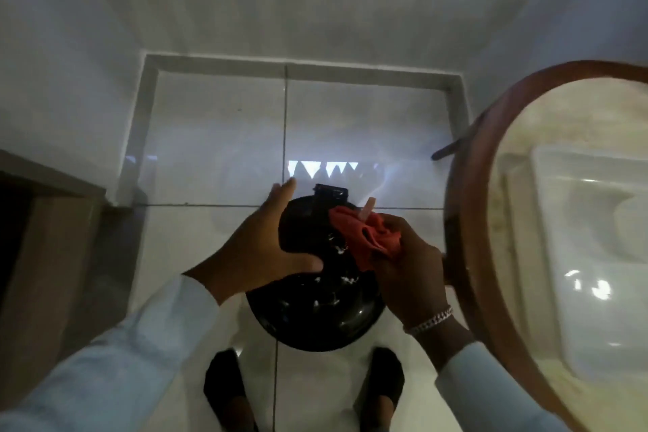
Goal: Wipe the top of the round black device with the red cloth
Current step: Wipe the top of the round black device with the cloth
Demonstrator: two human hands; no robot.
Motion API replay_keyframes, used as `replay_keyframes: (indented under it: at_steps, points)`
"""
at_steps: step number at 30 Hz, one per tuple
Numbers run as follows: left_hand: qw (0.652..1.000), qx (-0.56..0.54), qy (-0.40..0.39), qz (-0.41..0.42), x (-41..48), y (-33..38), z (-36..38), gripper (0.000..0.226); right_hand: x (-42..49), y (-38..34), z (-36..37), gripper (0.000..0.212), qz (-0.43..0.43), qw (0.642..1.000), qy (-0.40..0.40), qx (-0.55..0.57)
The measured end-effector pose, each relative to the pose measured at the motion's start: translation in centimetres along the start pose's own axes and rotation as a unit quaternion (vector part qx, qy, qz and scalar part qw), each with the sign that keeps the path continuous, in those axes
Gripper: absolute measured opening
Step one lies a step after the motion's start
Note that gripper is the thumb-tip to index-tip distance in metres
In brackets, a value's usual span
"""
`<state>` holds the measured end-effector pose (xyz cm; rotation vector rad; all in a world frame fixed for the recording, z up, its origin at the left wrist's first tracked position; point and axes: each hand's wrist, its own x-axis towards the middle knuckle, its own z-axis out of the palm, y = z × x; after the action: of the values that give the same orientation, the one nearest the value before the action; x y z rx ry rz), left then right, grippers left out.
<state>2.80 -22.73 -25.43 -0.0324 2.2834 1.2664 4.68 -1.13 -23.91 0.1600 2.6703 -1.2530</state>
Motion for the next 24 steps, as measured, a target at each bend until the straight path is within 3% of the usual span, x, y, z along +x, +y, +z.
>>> replay_keyframes:
  at_steps: [3,6,10,14,18,24]
  points:
    - [0.996,0.078,-0.045,-0.011,-0.4,-7.2,2.2,0.143,1.0,2.0,4.2,0.051,-0.047,0.994,0.065,-0.077]
    - [0.986,0.155,-0.053,0.028,-0.3,-12.2,4.3,0.151,1.8,3.5,8.1,0.055,-0.101,0.987,0.092,-0.088]
    - [0.969,0.226,-0.032,0.091,1.2,-14.6,5.7,0.154,1.0,5.6,12.2,0.050,-0.119,0.986,0.012,-0.113]
    - [0.964,0.238,-0.042,0.114,2.3,-15.3,5.2,0.156,-0.6,7.1,14.0,0.082,-0.122,0.969,-0.052,-0.208]
    - [0.962,0.232,-0.056,0.134,2.5,-16.0,4.6,0.153,0.1,6.7,15.1,0.092,-0.086,0.968,-0.052,-0.229]
    - [0.960,0.236,-0.051,0.141,2.6,-16.5,4.7,0.151,-0.6,5.7,17.8,0.069,-0.102,0.956,-0.017,-0.276]
